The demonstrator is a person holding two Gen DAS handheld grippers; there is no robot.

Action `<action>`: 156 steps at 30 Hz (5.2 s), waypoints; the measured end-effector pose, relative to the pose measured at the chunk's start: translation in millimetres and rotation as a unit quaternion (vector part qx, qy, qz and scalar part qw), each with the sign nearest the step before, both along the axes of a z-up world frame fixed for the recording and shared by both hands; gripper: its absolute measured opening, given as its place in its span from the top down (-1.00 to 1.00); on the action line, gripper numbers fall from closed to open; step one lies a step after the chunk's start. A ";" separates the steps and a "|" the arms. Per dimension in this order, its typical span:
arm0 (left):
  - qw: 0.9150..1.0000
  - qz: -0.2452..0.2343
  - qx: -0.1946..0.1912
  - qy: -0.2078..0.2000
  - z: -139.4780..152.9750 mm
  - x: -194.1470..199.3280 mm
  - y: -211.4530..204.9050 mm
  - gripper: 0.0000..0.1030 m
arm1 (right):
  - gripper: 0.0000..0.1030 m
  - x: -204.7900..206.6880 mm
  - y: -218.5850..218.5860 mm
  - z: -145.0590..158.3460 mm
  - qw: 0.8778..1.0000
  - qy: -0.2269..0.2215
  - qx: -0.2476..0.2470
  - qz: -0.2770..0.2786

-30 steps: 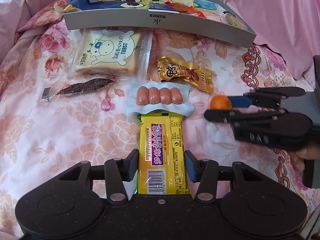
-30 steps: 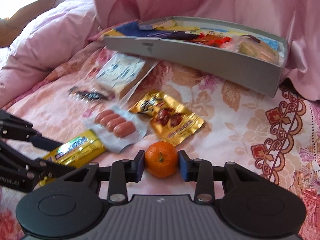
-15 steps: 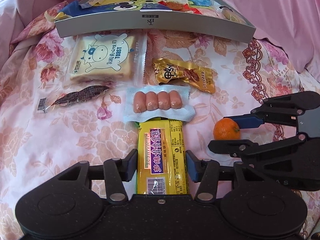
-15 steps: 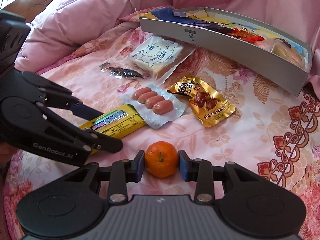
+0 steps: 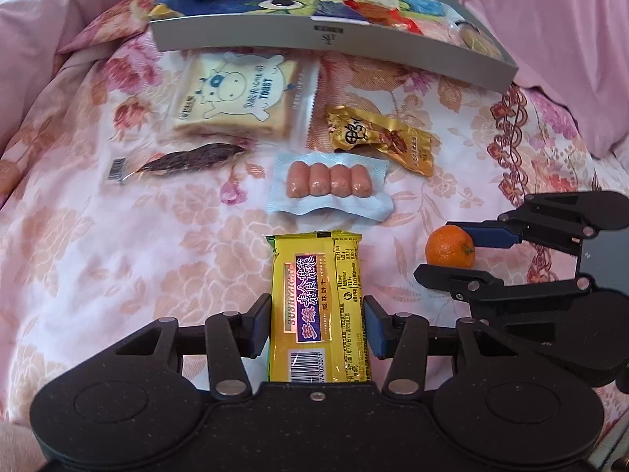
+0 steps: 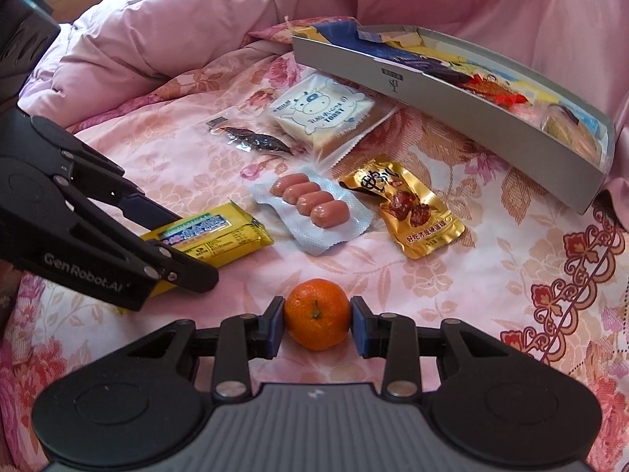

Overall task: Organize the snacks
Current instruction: 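Carry wafer bar in left tool while right tool carries mandarin into tray, then open both tools over the tray and withdraw them toward the remaining snacks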

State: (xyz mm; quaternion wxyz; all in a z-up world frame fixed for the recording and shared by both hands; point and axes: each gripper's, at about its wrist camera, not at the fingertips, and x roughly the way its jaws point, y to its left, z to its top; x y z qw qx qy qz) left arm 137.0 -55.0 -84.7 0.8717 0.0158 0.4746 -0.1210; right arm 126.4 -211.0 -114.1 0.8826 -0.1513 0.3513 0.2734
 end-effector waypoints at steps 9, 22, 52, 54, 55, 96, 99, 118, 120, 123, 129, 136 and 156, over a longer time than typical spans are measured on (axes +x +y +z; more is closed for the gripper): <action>0.999 0.026 -0.024 -0.013 18.1 -21.1 6.8 0.04 | 0.25 -8.2 2.4 11.5 0.999 -0.034 0.002 0.005; 0.990 0.068 -0.045 -0.117 59.2 -40.6 2.0 0.03 | 0.25 -21.3 -10.4 45.4 0.988 -0.140 0.062 -0.015; 0.958 0.109 -0.109 -0.241 141.8 157.2 -49.4 0.03 | 0.24 76.9 -50.0 76.9 0.943 -0.249 0.159 -0.152; 0.959 0.106 -0.108 -0.239 137.1 170.4 -56.7 0.03 | 0.24 86.3 -49.1 71.3 0.947 -0.237 0.152 -0.152; 0.960 0.105 -0.107 -0.236 133.6 176.2 -60.1 0.03 | 0.24 89.5 -48.7 68.3 0.949 -0.232 0.150 -0.152; 0.971 0.102 -0.094 -0.195 101.2 192.6 -76.9 -0.49 | -0.33 100.7 -50.0 63.9 0.953 -0.229 0.124 -0.156; 0.965 0.107 -0.105 -0.214 113.7 179.8 -69.0 -0.58 | -0.56 93.9 -51.8 71.9 0.949 -0.242 0.130 -0.157; 0.924 0.166 -0.109 -0.326 162.6 57.6 6.6 -0.91 | -1.00 7.8 -39.2 113.5 0.908 -0.342 0.141 -0.200; 0.921 0.176 -0.105 -0.331 161.9 43.6 15.9 -0.91 | -1.00 -4.8 -37.0 115.1 0.903 -0.345 0.144 -0.209; 0.917 0.191 -0.101 -0.335 157.1 21.0 31.8 -0.91 | -1.00 -28.0 -35.8 112.5 0.899 -0.345 0.151 -0.222; 0.926 0.205 -0.085 -0.305 139.1 -16.6 64.4 -0.92 | -1.00 -61.5 -28.6 102.7 0.901 -0.334 0.139 -0.240; 0.935 0.235 -0.077 -0.253 107.7 -48.8 98.0 -0.91 | -1.00 -85.5 -20.8 92.7 0.908 -0.301 0.139 -0.257; 0.972 0.209 0.007 -0.110 53.7 -54.6 102.6 -0.88 | -1.00 -103.0 14.8 43.2 0.964 -0.112 0.078 -0.228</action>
